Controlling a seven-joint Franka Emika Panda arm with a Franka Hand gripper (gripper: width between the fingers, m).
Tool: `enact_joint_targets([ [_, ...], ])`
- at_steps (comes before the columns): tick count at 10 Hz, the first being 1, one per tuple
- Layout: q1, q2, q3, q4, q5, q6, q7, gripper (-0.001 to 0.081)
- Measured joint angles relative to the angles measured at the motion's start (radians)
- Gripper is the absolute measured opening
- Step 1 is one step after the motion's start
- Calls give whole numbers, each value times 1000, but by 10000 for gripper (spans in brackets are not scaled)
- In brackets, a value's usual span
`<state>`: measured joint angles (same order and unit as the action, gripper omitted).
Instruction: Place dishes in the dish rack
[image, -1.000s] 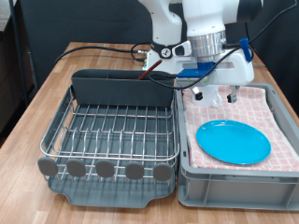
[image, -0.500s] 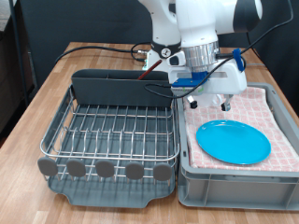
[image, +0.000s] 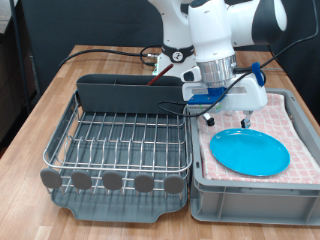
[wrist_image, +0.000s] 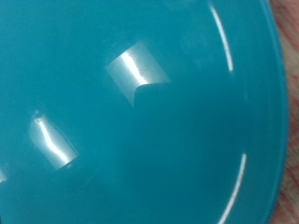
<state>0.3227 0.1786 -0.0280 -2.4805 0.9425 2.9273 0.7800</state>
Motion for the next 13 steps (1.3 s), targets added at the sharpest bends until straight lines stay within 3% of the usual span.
enact_joint_targets([
  [5, -2, 65, 27, 55, 58, 28, -42, 802],
  [10, -44, 84, 103, 103, 336, 58, -312, 802],
  [13, -45, 84, 106, 111, 364, 59, -339, 802],
])
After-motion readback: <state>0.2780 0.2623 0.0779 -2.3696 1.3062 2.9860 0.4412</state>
